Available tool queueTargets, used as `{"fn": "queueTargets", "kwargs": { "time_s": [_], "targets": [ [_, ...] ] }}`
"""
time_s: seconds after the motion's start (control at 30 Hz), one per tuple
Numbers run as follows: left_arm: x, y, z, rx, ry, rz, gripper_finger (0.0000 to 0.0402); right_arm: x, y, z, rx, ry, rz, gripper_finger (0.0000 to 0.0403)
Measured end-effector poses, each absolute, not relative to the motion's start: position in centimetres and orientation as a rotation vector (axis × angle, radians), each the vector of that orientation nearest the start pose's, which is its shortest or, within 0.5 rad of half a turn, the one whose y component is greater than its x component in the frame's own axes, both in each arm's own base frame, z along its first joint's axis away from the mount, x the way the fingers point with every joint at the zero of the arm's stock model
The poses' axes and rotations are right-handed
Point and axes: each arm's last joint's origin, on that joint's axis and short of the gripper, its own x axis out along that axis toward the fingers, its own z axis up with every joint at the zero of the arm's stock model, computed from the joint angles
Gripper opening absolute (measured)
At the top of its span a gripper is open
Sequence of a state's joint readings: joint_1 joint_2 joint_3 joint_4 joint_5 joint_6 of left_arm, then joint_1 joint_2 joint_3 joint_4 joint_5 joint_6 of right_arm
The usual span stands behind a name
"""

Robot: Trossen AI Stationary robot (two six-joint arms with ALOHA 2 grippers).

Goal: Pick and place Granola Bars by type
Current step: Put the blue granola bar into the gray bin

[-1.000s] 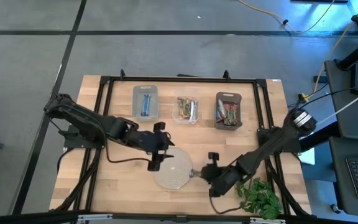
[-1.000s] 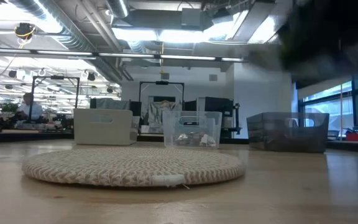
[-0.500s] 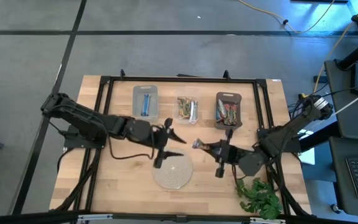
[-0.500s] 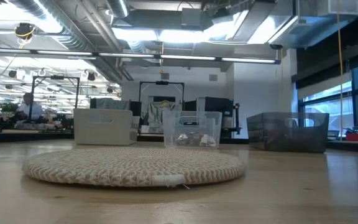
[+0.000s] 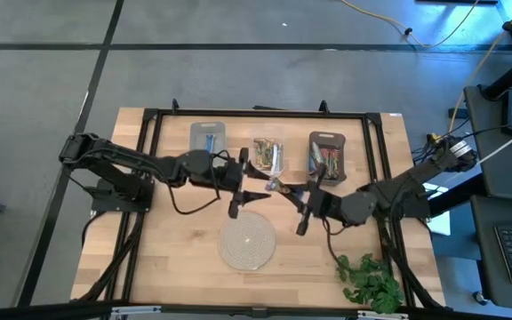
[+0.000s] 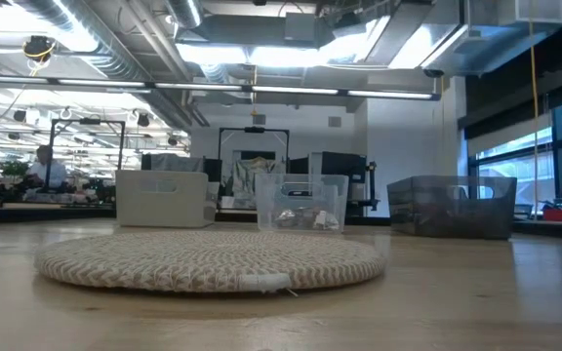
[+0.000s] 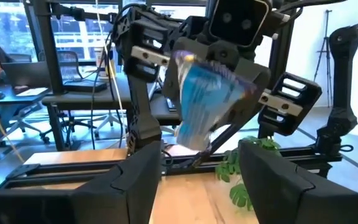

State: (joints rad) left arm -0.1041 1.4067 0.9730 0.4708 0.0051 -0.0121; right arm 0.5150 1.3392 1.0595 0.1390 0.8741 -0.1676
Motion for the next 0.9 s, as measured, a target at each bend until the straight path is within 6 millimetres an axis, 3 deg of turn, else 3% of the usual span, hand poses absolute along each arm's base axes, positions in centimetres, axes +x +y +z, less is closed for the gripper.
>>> {"fn": "queueTargets", "kwargs": {
  "time_s": [0.33,0.7,0.9],
  "targets": [
    [32.0,-2.2,32.5,0.011,-0.099,-0.095,0.0207,28.4,10.1,33.9,-0.231,0.137,-0.274,0.0078],
    [31.9,-1.0,33.0,0.029,-0.153,-0.113,0.0207,28.9,8.8,34.0,-0.217,0.129,-0.275,0.0078],
    [31.9,-1.0,33.0,0.078,-0.153,-0.110,0.0181,29.2,8.3,34.0,-0.207,0.120,-0.243,0.0078]
  ]
}}
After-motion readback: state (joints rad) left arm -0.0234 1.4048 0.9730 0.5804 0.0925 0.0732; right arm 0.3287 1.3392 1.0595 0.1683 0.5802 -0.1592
